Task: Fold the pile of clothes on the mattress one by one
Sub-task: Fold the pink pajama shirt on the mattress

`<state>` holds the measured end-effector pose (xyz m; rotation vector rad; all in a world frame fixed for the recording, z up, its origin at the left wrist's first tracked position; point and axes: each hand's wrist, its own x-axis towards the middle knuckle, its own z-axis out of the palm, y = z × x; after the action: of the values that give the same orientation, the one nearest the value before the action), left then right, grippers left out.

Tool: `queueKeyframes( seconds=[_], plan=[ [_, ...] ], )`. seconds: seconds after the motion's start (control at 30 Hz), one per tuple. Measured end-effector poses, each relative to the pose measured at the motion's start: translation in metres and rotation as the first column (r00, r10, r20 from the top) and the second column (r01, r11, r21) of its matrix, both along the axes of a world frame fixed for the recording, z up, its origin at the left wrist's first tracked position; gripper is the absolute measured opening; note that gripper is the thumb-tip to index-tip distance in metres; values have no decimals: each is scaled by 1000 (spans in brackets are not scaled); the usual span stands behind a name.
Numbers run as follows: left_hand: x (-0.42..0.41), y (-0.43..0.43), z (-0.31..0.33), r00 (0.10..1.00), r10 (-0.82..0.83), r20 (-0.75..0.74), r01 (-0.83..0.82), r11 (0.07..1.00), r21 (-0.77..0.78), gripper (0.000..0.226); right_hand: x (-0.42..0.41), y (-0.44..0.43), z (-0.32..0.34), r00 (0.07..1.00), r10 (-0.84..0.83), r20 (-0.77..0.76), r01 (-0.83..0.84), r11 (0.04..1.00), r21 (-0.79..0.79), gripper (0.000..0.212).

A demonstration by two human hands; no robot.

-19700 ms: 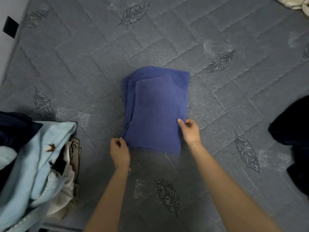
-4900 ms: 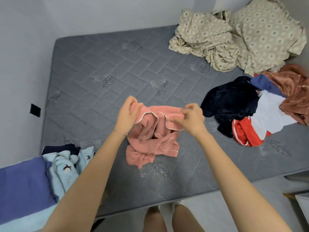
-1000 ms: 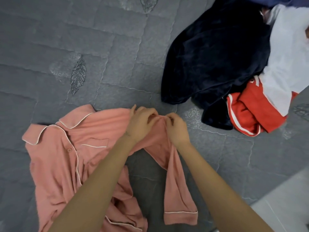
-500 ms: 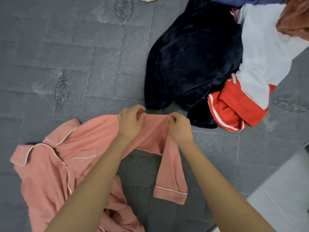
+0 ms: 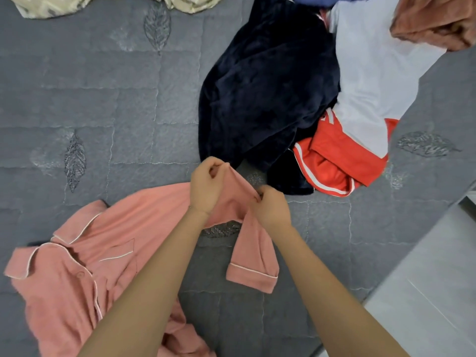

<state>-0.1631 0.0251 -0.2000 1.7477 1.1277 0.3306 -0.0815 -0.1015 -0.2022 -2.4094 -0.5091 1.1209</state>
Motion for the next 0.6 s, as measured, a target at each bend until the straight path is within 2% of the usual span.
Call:
queueKeyframes(
  seconds=[0.07, 0.13, 0.17, 0.2, 0.27, 0.3, 0.37, 0.43, 0.53, 0.6],
  plan=[
    [2, -1, 1, 996, 91, -8, -91, 996, 17, 14, 6, -5, -3, 1000, -24, -2, 24, 1000, 19, 14],
    [0, -1, -1, 996, 60, -62, -55, 995, 85, 11, 15, -11, -3, 997, -61, -44, 65, 994, 90, 16],
    [-2, -1, 0, 994, -13, -108, 29, 989, 145, 7, 19, -13, -1, 994, -81, -75, 91, 985, 145, 16],
    [-3, -3, 1, 980, -110, -169, 147, 963, 226, 12, 25, -14, 1, 988, -102, -113, 123, 973, 196, 17],
    [-7, -10, 3, 912, -306, -273, 392, 846, 361, 28, 35, -18, 3, 969, -148, -196, 197, 947, 255, 19],
    [-8, -17, 6, 888, -358, -289, 451, 799, 397, 27, 39, -20, 3, 959, -176, -222, 233, 935, 267, 19],
    [-8, -35, 12, 872, -395, -288, 480, 804, 351, 23, 45, -23, 1, 945, -229, -236, 292, 913, 283, 18],
    [-6, -52, 11, 859, -426, -284, 492, 840, 228, 34, 47, -24, 1, 924, -278, -263, 353, 883, 308, 17],
    [-3, -68, -3, 819, -503, -275, 564, 795, 225, 41, 46, -28, 4, 906, -332, -263, 409, 846, 342, 19],
    [1, -70, -9, 838, -485, -249, 531, 831, 168, 39, 46, -36, 4, 904, -358, -235, 422, 839, 343, 20]
  ],
)
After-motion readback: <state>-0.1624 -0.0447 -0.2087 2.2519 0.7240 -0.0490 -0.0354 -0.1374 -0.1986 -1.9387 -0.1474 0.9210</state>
